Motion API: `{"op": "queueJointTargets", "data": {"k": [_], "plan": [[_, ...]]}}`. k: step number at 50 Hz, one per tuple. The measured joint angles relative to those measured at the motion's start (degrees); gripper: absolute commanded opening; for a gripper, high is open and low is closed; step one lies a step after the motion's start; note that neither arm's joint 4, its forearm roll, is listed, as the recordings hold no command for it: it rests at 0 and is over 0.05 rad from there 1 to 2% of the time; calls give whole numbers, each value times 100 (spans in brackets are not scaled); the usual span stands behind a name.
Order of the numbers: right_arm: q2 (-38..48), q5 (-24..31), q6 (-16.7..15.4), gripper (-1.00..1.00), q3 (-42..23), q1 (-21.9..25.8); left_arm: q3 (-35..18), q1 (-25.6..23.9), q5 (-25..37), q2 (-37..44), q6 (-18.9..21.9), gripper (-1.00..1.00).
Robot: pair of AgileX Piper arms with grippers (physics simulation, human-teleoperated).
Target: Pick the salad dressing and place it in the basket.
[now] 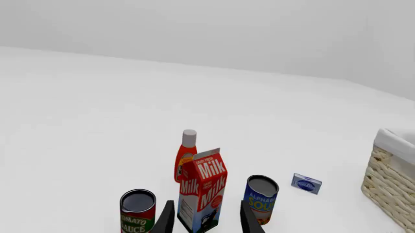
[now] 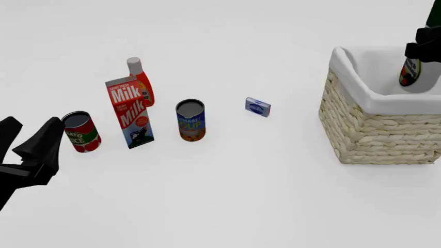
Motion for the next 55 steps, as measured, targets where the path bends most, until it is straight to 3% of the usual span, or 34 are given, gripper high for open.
{"op": "queueJointTargets", "data": {"k": [26,27,55], "plan": [[141,-108,40,-100,95,-27,1,19,-48,76,-7,100],[142,-108,42,100,96,-23,1,20,-49,78,-7,100],[113,-112,141,100,11,2,1,37,34,-11,-17,100]]}}
